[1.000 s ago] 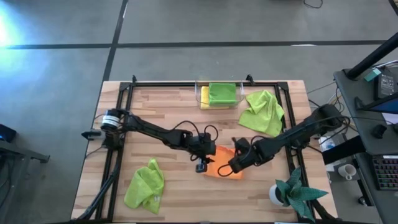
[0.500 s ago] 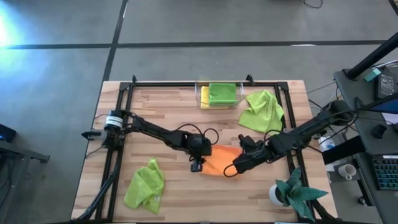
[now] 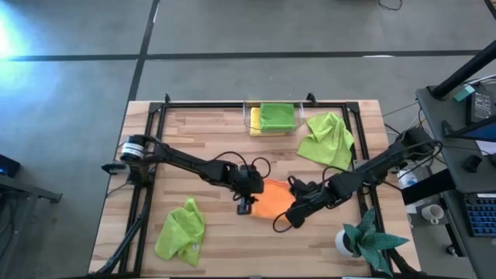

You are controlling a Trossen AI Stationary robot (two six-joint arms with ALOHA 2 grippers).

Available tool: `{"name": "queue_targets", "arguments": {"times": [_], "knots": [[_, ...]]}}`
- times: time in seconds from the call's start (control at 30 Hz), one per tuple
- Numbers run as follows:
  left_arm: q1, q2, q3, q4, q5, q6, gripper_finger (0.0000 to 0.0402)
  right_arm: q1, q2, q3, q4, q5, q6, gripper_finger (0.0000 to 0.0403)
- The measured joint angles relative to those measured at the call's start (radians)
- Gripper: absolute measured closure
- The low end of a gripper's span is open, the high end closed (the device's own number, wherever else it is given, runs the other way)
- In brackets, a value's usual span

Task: Fold microfiber towels
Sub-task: Put the orange microfiber cloth into the transparent bin

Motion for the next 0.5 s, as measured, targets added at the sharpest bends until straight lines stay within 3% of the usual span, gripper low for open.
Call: {"name": "queue_targets", "arguments": {"times": [0.2,0.5], "knots": [[-0.058,-0.075,-0.004,-0.085,-0.002,0.077,0.0267,0.026,0.000,0.005,0.010,-0.025,-0.074,0.0256],[-0.159,-0.089,-0.001,-0.121,-0.103,0.274,0.0267,0.069,0.020,0.023,0.045,-0.050,-0.269,0.0210]]}}
